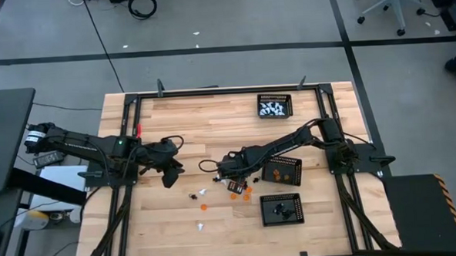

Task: Sort Halloween decoration
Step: Put the white ghost toy into the top black bin

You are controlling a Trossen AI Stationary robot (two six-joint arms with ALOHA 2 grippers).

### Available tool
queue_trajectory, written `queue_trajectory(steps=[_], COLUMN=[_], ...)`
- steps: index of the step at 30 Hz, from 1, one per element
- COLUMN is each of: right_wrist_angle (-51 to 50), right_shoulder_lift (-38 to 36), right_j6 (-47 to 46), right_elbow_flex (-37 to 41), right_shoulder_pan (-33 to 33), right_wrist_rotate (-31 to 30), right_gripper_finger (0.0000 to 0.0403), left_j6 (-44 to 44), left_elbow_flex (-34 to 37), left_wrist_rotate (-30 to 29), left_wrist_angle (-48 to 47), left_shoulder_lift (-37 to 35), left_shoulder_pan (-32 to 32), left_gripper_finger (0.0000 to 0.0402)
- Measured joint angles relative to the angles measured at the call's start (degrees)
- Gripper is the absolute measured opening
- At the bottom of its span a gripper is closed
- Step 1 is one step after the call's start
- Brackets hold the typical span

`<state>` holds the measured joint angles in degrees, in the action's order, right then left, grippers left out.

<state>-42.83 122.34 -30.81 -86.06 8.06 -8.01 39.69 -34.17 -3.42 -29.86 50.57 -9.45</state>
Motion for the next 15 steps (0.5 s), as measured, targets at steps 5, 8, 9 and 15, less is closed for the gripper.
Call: queue_trajectory(steps=[5,8,9,15], right_wrist_angle=[0.0,-0.01,0.12,-0.05], right_shoulder_lift=[-0.01,-0.27,-0.57,-1.92], right_j6=[1.04,1.58,1.88,4.13], right_elbow_flex=[0.01,0.09,0.13,0.35], right_shoulder_pan=[-0.03,-0.04,-0.18,-1.4], right_wrist_rotate=[0.21,0.24,0.32,2.68], right_gripper_finger=[0.0143,0.0143,0.0143,0.0138], left_j6=[0.19,0.17,0.12,-0.45], left_elbow_flex=[0.0,0.0,0.0,0.0], left_wrist_rotate=[0.0,0.0,0.0,-0.01], left_wrist_angle=[0.0,0.0,0.0,0.01], left_shoulder_lift=[0.0,0.0,0.0,0.01], left_shoulder_pan=[0.0,0.0,0.0,0.0], left_gripper_finger=[0.0123,0.0123,0.0123,0.0123])
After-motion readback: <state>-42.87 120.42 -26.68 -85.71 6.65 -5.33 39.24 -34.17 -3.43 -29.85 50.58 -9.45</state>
